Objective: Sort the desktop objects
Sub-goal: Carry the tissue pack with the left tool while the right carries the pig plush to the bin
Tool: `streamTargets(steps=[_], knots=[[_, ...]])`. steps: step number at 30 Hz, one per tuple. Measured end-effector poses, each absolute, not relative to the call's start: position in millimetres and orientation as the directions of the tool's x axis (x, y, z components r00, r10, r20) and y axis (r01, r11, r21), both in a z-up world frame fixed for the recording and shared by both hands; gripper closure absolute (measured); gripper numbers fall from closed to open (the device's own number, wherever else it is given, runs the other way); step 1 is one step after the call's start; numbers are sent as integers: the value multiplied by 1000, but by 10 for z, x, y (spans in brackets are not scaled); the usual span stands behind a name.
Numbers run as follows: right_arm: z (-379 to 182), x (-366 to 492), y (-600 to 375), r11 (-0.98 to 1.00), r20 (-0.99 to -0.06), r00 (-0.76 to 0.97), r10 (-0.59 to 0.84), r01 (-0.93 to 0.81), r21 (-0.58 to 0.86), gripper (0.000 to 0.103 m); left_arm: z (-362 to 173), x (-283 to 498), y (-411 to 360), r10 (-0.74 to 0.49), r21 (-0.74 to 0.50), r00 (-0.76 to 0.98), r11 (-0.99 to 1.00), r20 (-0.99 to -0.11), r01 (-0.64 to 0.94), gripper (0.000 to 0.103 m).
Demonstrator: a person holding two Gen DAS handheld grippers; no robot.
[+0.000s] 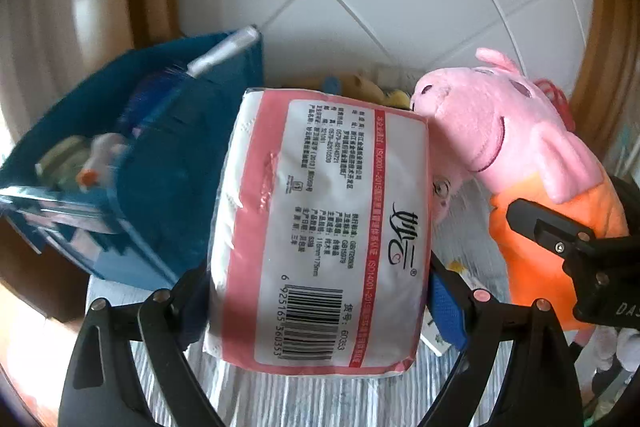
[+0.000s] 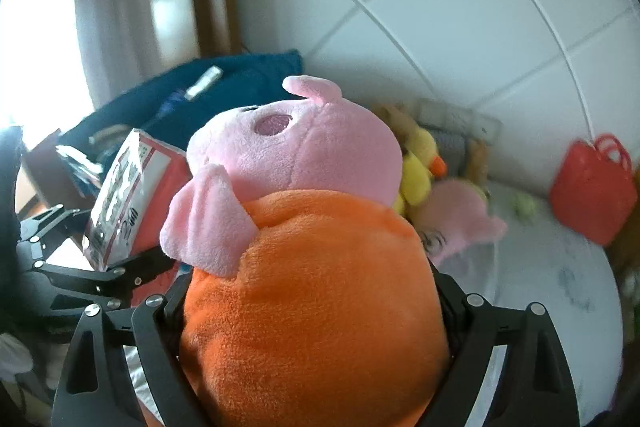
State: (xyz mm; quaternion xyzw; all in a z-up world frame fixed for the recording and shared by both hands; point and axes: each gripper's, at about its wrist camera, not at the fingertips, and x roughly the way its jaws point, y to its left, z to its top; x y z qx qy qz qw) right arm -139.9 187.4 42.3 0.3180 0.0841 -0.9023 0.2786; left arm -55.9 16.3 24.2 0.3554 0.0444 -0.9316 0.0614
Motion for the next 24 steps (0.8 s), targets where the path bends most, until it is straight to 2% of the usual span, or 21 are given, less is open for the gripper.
streamTargets(steps=[7, 16, 24], knots=[[839, -1337, 1462, -783, -554, -647, -525, 621, 17, 13, 683, -409, -111, -155, -38, -801, -976, -579, 216, 13], [1170, -1322, 477, -744, -456, -655, -603, 668, 23, 12, 1075, -396, -1099, -250, 10, -836, -960, -489, 281, 13], [1103, -1598, -838, -712, -457, -615, -642, 700, 59, 12, 905, -751, -2379, -298, 14, -804, -940, -515, 340, 13]])
